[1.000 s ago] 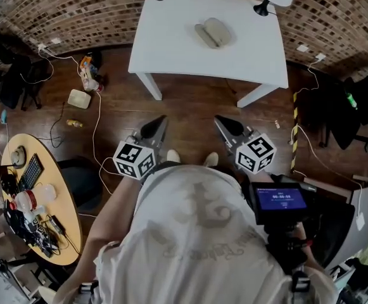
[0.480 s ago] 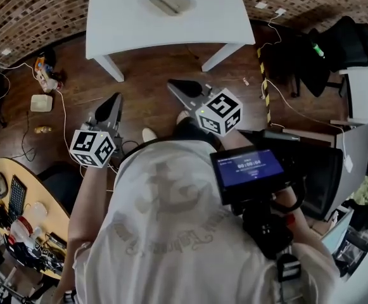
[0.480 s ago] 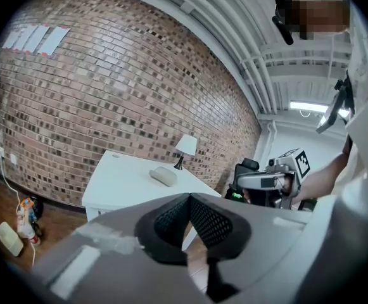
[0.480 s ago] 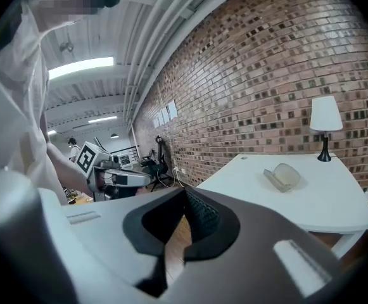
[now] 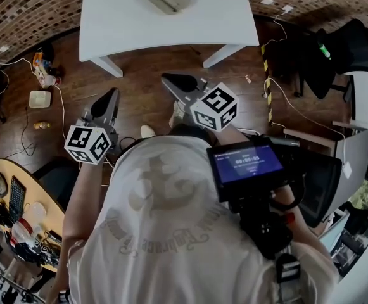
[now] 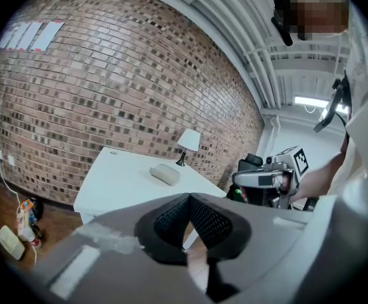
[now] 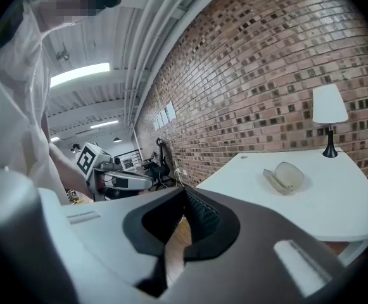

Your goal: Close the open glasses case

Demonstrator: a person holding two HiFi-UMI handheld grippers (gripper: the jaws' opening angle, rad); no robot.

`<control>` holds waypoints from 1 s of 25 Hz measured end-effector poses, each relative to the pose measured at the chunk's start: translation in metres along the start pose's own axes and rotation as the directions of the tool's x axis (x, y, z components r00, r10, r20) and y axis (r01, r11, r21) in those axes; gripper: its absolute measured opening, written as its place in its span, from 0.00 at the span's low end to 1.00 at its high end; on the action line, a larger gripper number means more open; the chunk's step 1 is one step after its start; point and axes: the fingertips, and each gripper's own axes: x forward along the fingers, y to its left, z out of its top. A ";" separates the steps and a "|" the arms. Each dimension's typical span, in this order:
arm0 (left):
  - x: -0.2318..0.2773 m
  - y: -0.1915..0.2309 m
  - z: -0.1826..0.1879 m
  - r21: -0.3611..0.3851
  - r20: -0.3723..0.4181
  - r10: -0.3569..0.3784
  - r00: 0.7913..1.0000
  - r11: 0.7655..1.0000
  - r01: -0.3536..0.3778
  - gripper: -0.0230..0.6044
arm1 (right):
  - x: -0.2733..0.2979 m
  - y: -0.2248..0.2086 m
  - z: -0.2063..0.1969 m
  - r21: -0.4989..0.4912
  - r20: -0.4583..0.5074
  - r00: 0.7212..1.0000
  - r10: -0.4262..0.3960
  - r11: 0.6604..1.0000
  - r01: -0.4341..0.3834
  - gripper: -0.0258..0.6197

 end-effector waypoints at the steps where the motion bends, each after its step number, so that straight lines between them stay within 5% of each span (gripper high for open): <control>1: 0.006 0.002 0.001 -0.002 -0.003 0.008 1.000 1.000 -0.008 0.04 | 0.002 -0.007 0.001 0.000 0.000 1.000 0.008 1.000 -0.008 0.05; 16: 0.154 -0.040 0.054 -0.012 -0.018 0.035 0.999 0.999 -0.035 0.04 | -0.028 -0.144 0.025 0.037 0.039 0.997 0.065 0.997 -0.066 0.05; 25: 0.185 -0.036 0.070 0.015 -0.066 0.047 0.997 0.999 -0.046 0.04 | -0.030 -0.188 0.037 0.067 0.070 0.997 0.033 0.997 -0.038 0.05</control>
